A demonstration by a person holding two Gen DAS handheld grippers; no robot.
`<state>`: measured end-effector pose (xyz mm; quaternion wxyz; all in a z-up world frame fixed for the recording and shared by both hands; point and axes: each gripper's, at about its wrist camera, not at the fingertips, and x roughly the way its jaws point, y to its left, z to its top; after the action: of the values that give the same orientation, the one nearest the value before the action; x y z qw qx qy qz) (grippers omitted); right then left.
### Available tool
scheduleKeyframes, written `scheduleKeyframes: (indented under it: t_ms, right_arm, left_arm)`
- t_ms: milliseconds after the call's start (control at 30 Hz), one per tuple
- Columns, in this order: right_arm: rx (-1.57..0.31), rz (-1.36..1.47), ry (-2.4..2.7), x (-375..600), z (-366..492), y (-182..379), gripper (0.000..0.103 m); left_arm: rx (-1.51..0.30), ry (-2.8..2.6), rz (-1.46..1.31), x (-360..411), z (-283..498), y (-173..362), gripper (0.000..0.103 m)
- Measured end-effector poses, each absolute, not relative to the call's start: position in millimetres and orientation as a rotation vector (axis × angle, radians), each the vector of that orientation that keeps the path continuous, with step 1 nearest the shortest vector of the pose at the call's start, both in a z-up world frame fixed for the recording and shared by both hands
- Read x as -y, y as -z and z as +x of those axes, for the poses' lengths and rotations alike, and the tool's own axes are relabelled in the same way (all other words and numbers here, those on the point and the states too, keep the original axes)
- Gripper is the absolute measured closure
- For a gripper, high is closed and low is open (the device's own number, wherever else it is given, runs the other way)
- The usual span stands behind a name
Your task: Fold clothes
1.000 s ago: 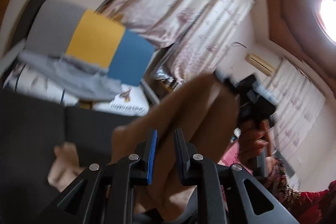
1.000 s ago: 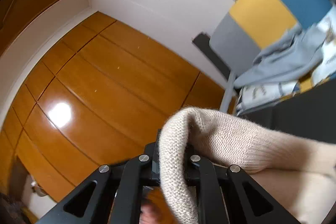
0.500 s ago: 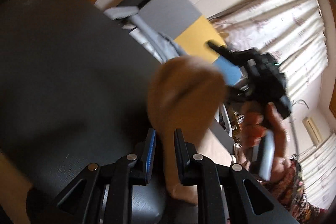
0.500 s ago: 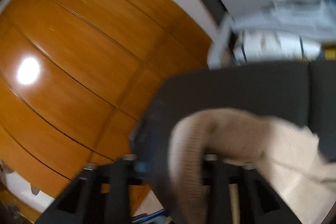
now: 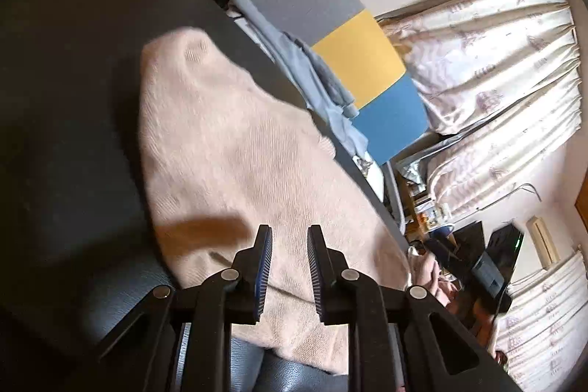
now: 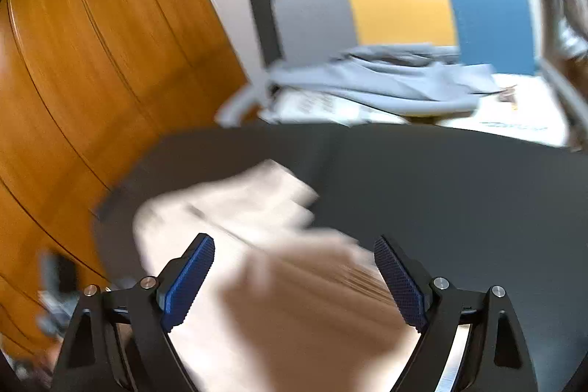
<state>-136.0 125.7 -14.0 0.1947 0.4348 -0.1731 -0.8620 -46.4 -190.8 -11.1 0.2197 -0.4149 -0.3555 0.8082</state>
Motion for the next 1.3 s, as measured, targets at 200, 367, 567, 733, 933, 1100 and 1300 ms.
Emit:
scheduleKeyframes:
  t_ms: [200, 367, 567, 733, 933, 1100, 1300]
  right_arm:
    - [0.409, 1.320, 2.511, -188.1, -99.8, 43.6, 0.051]
    - [0.341, 1.342, 2.576, -219.4, -79.0, 47.9, 0.085]
    - [0.359, 1.183, 2.609, -209.2, -73.4, -18.4, 0.092]
    - [0.323, 1.024, 2.549, -155.9, -71.3, -72.5, 0.093]
    - [0.342, 0.935, 2.317, -76.0, -74.3, -87.3, 0.094]
    - [0.314, 0.931, 2.167, 2.0, -88.2, -72.3, 0.094]
    - [0.355, 0.986, 2.027, 79.1, -140.3, -39.0, 0.089]
  left_arm:
    - [0.834, -2.301, -1.301, 161.3, -53.1, 28.7, 0.084]
    - [0.834, -2.308, -1.331, 166.9, -66.9, 37.9, 0.084]
    - [0.811, -2.319, -1.357, 166.4, -96.6, 33.9, 0.084]
    - [0.909, -2.333, -1.346, 179.8, -88.0, 34.0, 0.084]
    - [1.033, -2.394, -1.304, 211.7, -54.9, 39.2, 0.084]
    - [1.222, -2.378, -1.310, 251.2, -45.5, 58.2, 0.084]
    - [1.494, -2.425, -1.090, 307.0, -18.5, 52.0, 0.084]
